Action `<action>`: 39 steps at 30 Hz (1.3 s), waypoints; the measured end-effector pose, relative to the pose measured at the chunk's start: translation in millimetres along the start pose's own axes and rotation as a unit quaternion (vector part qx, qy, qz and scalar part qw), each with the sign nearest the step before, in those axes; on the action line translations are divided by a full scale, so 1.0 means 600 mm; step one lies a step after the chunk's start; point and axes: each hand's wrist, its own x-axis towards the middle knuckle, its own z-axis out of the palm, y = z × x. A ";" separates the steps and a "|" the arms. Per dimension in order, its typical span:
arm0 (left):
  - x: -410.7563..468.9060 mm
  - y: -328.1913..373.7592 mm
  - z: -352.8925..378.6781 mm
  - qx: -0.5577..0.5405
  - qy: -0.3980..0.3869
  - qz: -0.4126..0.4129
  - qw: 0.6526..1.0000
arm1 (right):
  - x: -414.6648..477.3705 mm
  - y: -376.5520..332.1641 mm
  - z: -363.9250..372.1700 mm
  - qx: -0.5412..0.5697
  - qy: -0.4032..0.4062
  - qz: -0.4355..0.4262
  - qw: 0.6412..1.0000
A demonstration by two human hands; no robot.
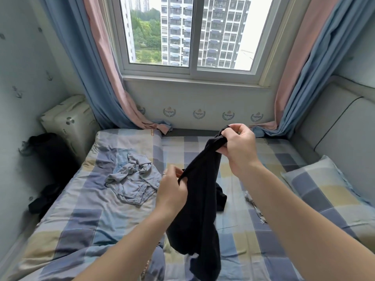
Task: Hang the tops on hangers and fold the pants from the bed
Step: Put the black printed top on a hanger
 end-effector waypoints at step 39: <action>0.002 0.070 0.111 -0.126 -0.308 0.071 0.941 | 0.096 -0.007 -0.143 -0.030 -0.056 0.089 0.994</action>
